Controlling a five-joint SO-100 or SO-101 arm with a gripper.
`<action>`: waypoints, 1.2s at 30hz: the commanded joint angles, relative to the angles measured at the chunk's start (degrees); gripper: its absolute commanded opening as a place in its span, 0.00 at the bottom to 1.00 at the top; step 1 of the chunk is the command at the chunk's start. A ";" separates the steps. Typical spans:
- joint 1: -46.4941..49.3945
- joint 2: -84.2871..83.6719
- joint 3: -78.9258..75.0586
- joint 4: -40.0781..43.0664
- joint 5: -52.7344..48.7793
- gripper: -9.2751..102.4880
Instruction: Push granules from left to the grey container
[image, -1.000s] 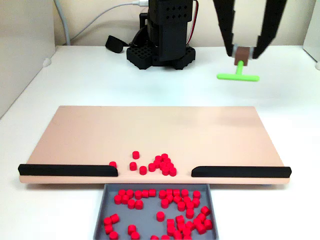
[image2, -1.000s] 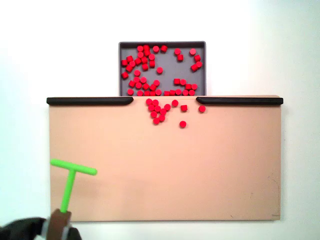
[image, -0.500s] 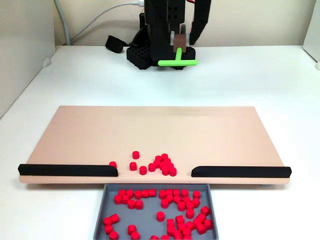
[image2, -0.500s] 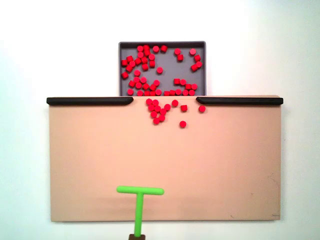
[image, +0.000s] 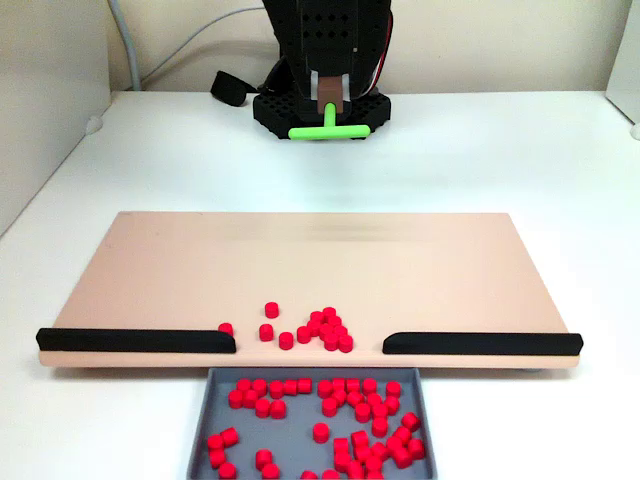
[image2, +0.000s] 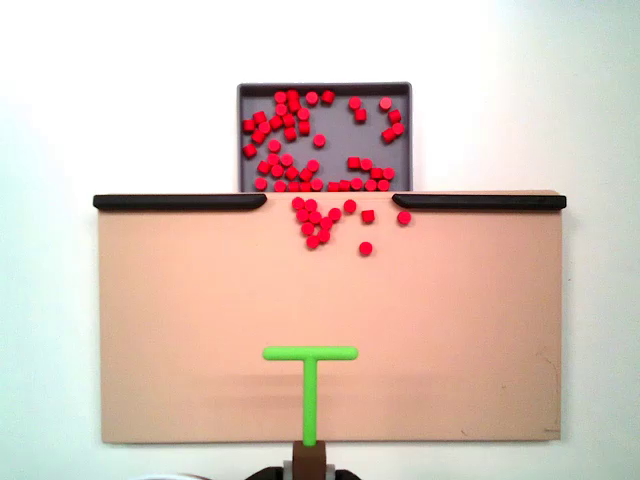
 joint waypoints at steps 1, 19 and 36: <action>0.97 0.79 -1.14 -0.09 -0.79 0.08; 2.29 -0.18 -1.23 -1.41 -0.88 0.08; 0.79 -0.88 -1.41 -1.67 0.88 0.08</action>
